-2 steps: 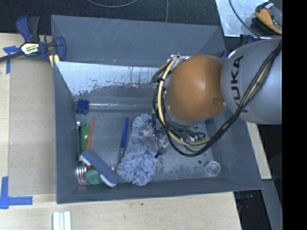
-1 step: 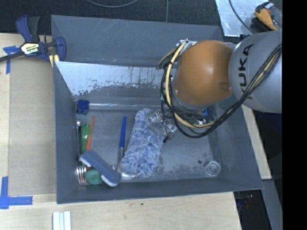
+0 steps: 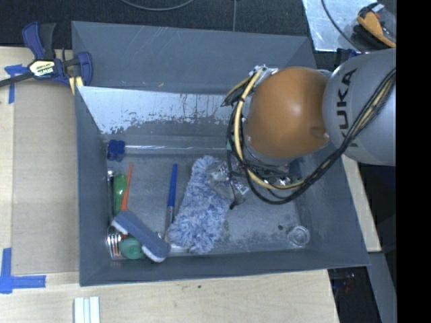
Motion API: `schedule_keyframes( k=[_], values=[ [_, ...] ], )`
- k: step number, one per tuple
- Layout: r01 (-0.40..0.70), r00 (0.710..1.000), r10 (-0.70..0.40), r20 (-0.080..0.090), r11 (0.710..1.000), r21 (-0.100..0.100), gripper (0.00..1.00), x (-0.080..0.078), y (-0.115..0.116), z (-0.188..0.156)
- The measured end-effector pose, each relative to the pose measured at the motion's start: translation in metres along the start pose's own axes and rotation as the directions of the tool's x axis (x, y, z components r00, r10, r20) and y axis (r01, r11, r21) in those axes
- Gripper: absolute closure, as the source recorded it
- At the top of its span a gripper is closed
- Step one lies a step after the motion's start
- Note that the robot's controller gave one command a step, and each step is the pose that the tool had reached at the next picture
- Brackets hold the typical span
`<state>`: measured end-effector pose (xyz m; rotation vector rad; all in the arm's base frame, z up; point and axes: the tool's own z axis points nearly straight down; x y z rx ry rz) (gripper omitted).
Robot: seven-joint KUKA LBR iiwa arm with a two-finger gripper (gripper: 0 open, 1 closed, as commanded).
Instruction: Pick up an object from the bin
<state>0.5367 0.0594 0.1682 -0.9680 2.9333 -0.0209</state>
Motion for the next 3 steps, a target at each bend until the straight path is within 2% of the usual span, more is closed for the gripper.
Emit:
schedule_keyframes(
  k=[1, 2, 3],
  values=[
    [0.125, 0.992, -0.125, 0.012, 0.992, 0.009, 1.00, -0.080, -0.007, -0.094],
    [0.170, 0.985, -0.170, -0.006, 0.985, -0.005, 1.00, 0.004, 0.002, 0.004],
    [0.262, 0.965, -0.262, -0.010, 0.965, -0.006, 1.00, -0.020, 0.006, 0.015]
  ],
)
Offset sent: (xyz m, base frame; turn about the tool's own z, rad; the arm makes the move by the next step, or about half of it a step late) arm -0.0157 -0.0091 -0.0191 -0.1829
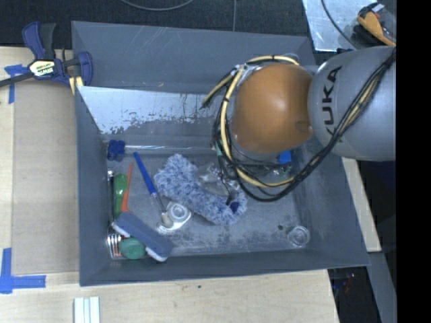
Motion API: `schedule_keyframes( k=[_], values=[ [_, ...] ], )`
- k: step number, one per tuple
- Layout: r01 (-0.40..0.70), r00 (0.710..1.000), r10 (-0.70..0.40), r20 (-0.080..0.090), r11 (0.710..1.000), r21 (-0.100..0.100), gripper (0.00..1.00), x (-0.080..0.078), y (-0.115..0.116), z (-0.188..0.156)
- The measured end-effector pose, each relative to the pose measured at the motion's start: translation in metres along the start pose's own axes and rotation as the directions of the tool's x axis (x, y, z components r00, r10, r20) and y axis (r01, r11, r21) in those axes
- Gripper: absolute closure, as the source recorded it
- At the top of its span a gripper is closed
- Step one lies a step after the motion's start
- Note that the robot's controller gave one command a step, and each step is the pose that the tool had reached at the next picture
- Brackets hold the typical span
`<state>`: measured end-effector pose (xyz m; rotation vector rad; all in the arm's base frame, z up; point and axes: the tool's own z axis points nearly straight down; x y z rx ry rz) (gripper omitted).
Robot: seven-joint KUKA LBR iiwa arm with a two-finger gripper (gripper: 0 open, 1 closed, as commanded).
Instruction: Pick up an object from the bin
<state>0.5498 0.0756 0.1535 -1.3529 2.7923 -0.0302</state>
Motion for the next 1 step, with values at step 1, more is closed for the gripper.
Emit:
schedule_keyframes(
  k=[1],
  values=[
    [0.399, 0.917, -0.399, -0.008, 0.917, -0.019, 1.00, 0.0122, 0.0440, 0.0616]
  ],
)
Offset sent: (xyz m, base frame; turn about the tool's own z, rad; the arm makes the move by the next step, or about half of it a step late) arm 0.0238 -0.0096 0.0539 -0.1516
